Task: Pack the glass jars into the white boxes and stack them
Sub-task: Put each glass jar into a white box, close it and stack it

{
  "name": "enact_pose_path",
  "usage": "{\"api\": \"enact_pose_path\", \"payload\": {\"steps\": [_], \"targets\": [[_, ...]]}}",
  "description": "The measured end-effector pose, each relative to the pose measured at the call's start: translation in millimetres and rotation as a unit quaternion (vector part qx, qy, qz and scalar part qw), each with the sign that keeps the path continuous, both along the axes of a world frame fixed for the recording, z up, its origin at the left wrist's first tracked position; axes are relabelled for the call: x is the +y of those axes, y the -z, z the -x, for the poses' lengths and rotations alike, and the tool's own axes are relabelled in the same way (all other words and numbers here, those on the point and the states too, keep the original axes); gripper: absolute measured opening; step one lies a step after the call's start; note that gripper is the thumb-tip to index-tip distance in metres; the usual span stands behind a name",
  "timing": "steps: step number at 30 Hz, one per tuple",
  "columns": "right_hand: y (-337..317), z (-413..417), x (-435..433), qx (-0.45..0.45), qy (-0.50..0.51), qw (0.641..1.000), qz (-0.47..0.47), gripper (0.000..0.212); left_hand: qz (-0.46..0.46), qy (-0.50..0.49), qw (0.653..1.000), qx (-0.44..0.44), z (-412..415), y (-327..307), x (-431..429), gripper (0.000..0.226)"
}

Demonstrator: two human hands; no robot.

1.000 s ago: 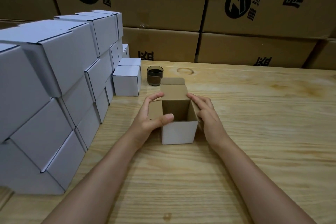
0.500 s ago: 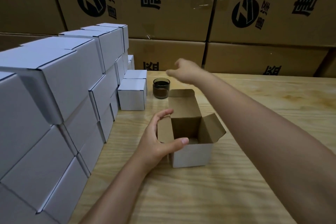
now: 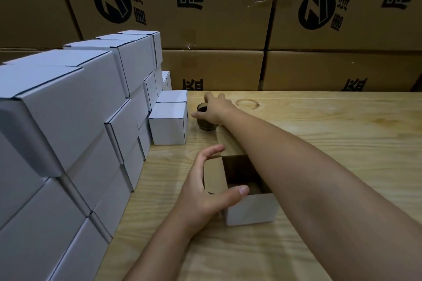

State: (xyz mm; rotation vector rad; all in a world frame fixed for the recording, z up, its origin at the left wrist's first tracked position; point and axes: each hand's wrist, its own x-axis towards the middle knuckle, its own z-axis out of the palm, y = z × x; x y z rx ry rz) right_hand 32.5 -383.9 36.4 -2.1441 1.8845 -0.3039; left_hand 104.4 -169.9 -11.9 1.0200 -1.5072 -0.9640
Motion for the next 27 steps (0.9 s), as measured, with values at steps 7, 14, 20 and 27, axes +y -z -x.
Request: {"api": "enact_pose_path", "payload": {"steps": [7,14,20,27], "targets": [[-32.2,22.4,11.1,-0.066,-0.087,0.993,-0.054,0.053,0.002,-0.004,1.0,-0.009,0.3,-1.5,0.8,0.085],[-110.3,80.8,58.2,-0.167,-0.199,0.964,-0.057,0.051,-0.007,-0.007,1.0,-0.022,0.8,-2.0,0.4,0.087],[-151.0,102.3,118.9,-0.085,-0.325,0.93,-0.146,0.053,-0.019,-0.006,1.0,-0.014,1.7,-0.5,0.0,0.081],[-126.1,103.9,155.4,0.006,-0.37,0.908,-0.198,0.053,-0.044,-0.006,0.999,-0.001,0.6,1.6,-2.7,0.073]]}}
